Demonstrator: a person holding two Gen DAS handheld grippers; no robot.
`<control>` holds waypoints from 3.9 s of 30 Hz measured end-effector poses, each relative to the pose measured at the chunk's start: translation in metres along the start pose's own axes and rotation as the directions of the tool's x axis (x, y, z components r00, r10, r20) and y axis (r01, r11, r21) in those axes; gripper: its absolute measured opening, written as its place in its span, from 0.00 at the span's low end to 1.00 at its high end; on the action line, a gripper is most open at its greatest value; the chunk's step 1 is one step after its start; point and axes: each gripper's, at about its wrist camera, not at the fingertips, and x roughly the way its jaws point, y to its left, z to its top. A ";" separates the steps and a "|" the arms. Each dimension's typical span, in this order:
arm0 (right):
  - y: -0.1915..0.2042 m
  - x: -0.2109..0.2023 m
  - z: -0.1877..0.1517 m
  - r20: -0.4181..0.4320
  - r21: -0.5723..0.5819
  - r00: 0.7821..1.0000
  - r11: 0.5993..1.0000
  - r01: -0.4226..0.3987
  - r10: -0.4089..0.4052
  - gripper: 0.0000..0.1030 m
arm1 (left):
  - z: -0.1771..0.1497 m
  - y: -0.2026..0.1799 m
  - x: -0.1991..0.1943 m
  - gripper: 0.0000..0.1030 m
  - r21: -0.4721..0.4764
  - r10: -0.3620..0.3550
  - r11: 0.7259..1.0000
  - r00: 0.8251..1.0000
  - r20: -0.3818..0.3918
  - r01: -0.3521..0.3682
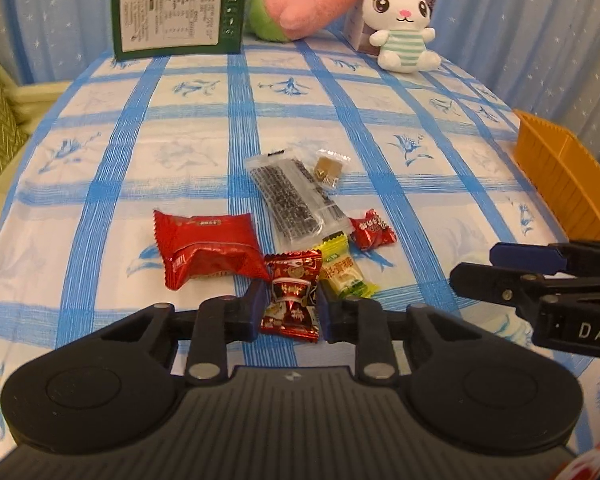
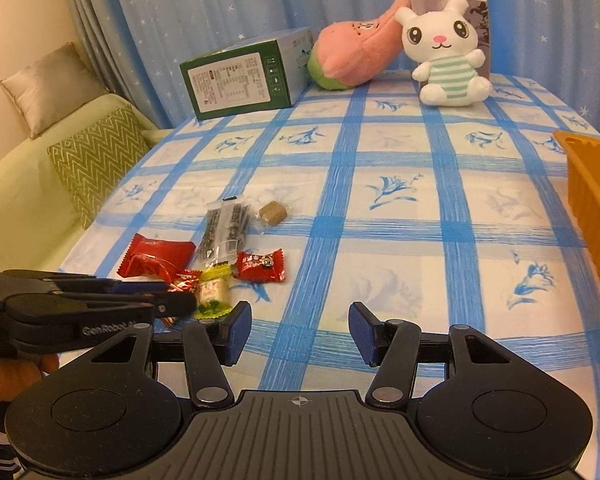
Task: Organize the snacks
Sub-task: 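Move both grippers back toward the remaining snack pile, then grasp the dark red candy packet with the left gripper while the right gripper grasps the yellow-green candy, then carry both held candies over the orange tray with both grippers, then open both grippers to drop the candies into the orange tray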
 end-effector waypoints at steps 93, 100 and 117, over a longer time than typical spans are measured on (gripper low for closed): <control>-0.146 -0.241 -0.021 0.196 0.236 0.934 0.939 0.251 -0.300 0.21 | 0.014 -0.244 -0.122 0.19 0.138 -0.198 0.974 0.972 0.129 0.180; -0.184 -0.251 -0.018 0.183 0.258 0.919 0.919 0.297 -0.349 0.21 | 0.027 -0.277 -0.104 0.19 0.169 -0.246 0.960 0.963 0.108 0.226; -0.248 -0.231 -0.009 0.128 0.276 0.918 0.903 0.330 -0.375 0.21 | 0.050 -0.336 -0.037 0.19 0.208 -0.296 0.937 0.954 0.044 0.281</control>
